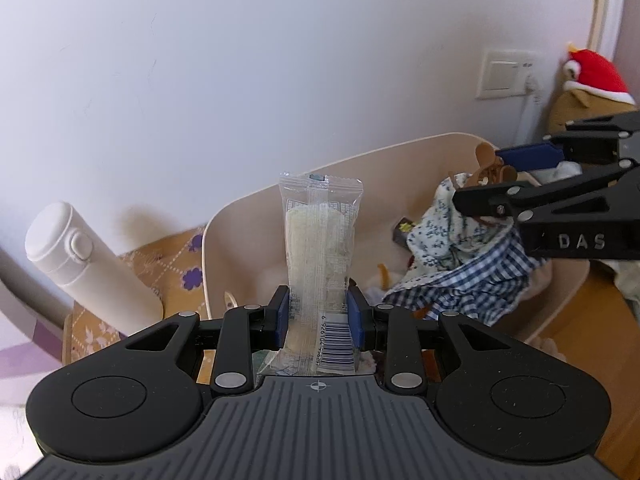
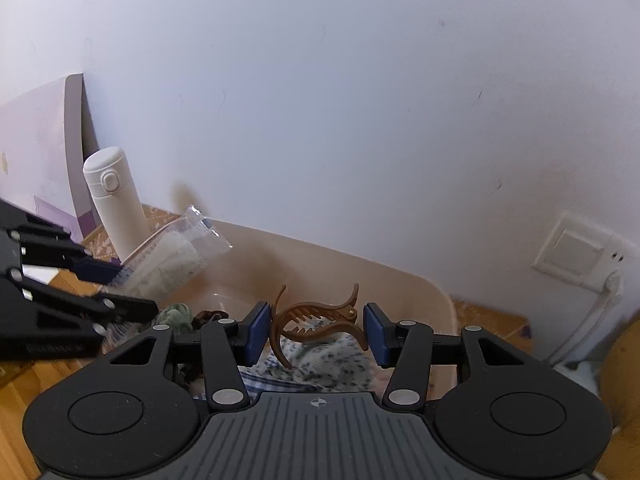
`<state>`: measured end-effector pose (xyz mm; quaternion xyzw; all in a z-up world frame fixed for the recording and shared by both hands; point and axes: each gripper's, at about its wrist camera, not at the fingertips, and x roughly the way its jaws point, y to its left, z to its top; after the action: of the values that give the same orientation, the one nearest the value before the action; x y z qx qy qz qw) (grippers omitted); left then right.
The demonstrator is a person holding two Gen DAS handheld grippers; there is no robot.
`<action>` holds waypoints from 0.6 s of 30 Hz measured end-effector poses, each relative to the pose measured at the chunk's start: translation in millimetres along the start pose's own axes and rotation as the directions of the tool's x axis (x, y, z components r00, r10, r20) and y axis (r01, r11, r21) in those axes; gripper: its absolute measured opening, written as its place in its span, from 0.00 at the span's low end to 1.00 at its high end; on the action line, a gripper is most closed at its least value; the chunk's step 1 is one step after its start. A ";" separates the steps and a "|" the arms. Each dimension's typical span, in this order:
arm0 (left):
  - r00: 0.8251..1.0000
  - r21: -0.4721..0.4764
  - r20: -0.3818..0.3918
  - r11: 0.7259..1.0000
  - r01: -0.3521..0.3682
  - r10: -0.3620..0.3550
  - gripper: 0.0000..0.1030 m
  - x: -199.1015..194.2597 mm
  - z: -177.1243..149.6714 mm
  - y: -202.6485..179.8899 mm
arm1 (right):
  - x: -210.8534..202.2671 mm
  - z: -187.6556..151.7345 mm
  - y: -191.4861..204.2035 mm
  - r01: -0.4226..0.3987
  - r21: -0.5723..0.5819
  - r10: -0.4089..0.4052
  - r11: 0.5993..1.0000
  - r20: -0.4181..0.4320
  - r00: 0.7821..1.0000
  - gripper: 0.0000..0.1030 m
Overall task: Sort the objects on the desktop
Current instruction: 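Lift the plastic bag and claw clip and carry both over the basket, then lower both items into the basket and open both tools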
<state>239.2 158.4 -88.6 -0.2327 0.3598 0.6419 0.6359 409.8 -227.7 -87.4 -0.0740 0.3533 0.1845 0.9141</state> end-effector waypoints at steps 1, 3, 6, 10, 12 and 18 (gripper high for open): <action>1.000 -0.010 -0.010 1.000 0.003 -0.003 0.29 2.5 0.8 -0.9 | 2.9 0.0 0.1 -0.005 0.010 0.005 1.000 -0.006 1.000 0.46; 1.000 -0.014 -0.027 1.000 0.009 -0.010 0.30 6.9 1.1 -4.6 | 9.6 -0.6 1.6 -0.006 0.015 0.006 1.000 -0.022 1.000 0.46; 0.999 -0.005 -0.044 1.000 0.003 -0.003 0.30 11.7 0.7 -10.9 | 17.2 -3.8 1.9 -0.004 0.006 0.005 1.000 -0.044 0.999 0.47; 0.998 -0.033 -0.061 0.999 -0.002 0.000 0.37 14.1 -0.4 -9.2 | 19.6 -6.8 -2.4 -0.006 0.016 0.007 1.000 -0.061 0.998 0.55; 0.998 -0.041 -0.065 0.999 -0.003 0.000 0.53 13.5 -0.4 -9.5 | 17.5 -7.9 -5.9 -0.012 0.031 0.014 0.999 -0.061 0.998 0.61; 0.999 -0.048 -0.038 0.999 -0.024 0.022 0.69 0.4 -1.7 -10.2 | -2.0 -8.7 -16.0 -0.013 0.058 0.014 0.998 -0.017 1.000 0.90</action>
<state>249.0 156.7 -91.6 -0.2561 0.3586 0.6532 0.6158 409.3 -245.3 -92.5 -0.0469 0.3670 0.1800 0.9114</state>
